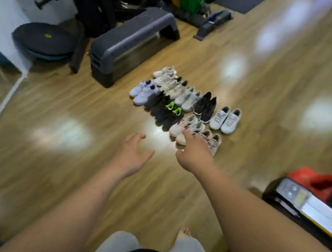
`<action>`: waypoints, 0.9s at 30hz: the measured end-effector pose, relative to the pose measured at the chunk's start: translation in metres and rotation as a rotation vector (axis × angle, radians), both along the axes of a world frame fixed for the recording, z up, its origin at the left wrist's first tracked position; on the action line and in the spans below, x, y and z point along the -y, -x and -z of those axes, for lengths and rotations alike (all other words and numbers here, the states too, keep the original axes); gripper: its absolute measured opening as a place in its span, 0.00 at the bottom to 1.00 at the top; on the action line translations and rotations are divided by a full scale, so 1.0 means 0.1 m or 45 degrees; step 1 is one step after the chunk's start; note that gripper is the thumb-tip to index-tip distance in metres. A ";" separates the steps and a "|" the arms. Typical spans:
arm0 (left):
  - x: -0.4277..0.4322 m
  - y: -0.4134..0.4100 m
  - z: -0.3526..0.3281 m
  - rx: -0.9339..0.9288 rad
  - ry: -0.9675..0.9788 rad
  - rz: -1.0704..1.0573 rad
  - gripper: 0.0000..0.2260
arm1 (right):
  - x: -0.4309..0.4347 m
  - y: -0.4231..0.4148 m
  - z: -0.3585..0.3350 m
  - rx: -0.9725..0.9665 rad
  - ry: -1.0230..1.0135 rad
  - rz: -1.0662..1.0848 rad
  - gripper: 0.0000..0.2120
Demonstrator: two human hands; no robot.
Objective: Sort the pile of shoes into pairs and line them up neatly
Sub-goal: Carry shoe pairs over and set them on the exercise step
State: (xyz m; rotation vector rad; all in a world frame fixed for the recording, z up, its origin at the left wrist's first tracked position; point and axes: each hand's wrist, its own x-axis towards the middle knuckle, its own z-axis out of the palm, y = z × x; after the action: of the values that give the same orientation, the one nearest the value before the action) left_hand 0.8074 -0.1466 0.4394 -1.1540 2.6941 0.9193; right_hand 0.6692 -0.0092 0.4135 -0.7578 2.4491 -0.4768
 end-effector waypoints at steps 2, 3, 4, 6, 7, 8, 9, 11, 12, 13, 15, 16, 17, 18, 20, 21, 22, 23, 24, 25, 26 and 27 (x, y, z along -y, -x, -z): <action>-0.18 0.47 -0.02 0.019 0.006 0.130 0.24 | -0.37 0.34 0.01 0.031 0.020 0.165 0.33; -0.27 0.71 -0.02 0.022 0.014 0.200 0.24 | -0.54 0.49 0.03 0.045 0.030 0.244 0.33; -0.36 0.93 -0.02 0.018 0.023 0.267 0.24 | -0.70 0.62 0.04 0.053 0.038 0.314 0.33; -0.56 1.38 0.03 0.010 0.026 0.400 0.24 | -1.01 0.88 0.07 0.053 0.040 0.444 0.31; -0.65 1.59 0.06 0.008 0.024 0.464 0.24 | -1.17 0.99 0.10 0.049 0.033 0.506 0.29; -0.75 1.79 0.11 0.007 0.019 0.524 0.24 | -1.31 1.10 0.13 0.051 0.023 0.562 0.29; -0.83 1.98 0.16 0.007 0.012 0.577 0.24 | -1.44 1.21 0.16 0.058 0.008 0.605 0.29; -0.96 2.34 0.26 0.002 -0.016 0.665 0.22 | -1.62 1.44 0.25 0.072 -0.037 0.655 0.30; -1.00 2.50 0.31 -0.001 -0.034 0.697 0.21 | -1.68 1.57 0.29 0.081 -0.059 0.674 0.31; -1.02 2.67 0.36 0.008 -0.051 0.718 0.20 | -1.70 1.72 0.35 0.094 -0.078 0.691 0.32; -0.95 3.00 0.50 0.038 -0.081 0.721 0.22 | -1.67 2.03 0.42 0.091 -0.125 0.714 0.33; -0.89 3.17 0.57 0.057 -0.098 0.703 0.23 | -1.64 2.19 0.43 0.082 -0.148 0.715 0.33; -0.82 3.35 0.63 0.082 -0.127 0.675 0.24 | -1.59 2.37 0.45 0.083 -0.165 0.716 0.33; -0.74 3.52 0.69 0.095 -0.160 0.642 0.24 | -1.52 2.53 0.44 0.088 -0.178 0.709 0.32; -0.56 3.85 0.74 0.096 -0.224 0.556 0.24 | -1.32 2.86 0.40 0.104 -0.220 0.656 0.32; -0.48 3.99 0.75 0.095 -0.260 0.517 0.24 | -1.22 3.03 0.39 0.117 -0.236 0.628 0.32; -0.40 4.15 0.76 0.086 -0.297 0.481 0.23 | -1.10 3.20 0.36 0.112 -0.243 0.597 0.33; -0.32 4.28 0.77 0.078 -0.331 0.452 0.23 | -0.99 3.37 0.34 0.105 -0.241 0.571 0.33; -0.24 4.41 0.77 0.064 -0.355 0.426 0.23 | -0.87 3.52 0.30 0.095 -0.232 0.546 0.33; -0.16 4.53 0.76 0.050 -0.376 0.391 0.23 | -0.75 3.67 0.26 0.090 -0.228 0.518 0.33; -0.07 4.63 0.76 0.029 -0.401 0.349 0.23 | -0.62 3.82 0.21 0.083 -0.237 0.479 0.33; 0.02 4.71 0.75 0.008 -0.437 0.297 0.23 | -0.50 3.96 0.17 0.083 -0.263 0.436 0.32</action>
State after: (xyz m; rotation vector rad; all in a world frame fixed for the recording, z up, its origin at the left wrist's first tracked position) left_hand 0.3364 -0.1483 0.3642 -0.7552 2.4624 1.2653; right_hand 0.2728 0.0408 0.3965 -0.2345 2.5244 -0.3571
